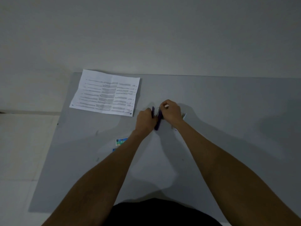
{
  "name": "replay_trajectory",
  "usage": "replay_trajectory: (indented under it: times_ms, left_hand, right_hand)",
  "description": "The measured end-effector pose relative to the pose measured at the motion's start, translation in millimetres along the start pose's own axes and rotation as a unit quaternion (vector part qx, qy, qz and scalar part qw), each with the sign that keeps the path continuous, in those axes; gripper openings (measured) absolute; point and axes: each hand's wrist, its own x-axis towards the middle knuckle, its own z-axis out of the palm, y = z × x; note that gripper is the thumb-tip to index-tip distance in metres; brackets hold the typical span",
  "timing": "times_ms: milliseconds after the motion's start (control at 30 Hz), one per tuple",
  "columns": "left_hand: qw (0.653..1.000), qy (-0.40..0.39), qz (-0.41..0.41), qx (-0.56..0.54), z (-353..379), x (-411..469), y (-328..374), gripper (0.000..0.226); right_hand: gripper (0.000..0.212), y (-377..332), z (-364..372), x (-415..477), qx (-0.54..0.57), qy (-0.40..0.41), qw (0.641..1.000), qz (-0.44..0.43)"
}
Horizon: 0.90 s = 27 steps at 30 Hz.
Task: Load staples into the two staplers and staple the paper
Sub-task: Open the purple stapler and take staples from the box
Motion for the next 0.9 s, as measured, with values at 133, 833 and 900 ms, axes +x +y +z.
replay_trajectory:
  times_ms: [133,833,900]
  left_hand:
    - [0.999,0.014,0.033,-0.039,-13,3,16,0.021]
    - [0.921,-0.024,0.053,-0.384,-50,-12,18,0.013]
    - [0.9,-0.033,0.033,-0.434,-51,-13,17,0.014]
  right_hand:
    - [0.014,-14,-20,6,0.023,-0.01,1.0,0.002]
    - [0.02,-25,-65,-1,0.339,0.074,0.934,0.085]
    - [0.02,-24,-65,-2,0.368,0.076,0.922,0.093]
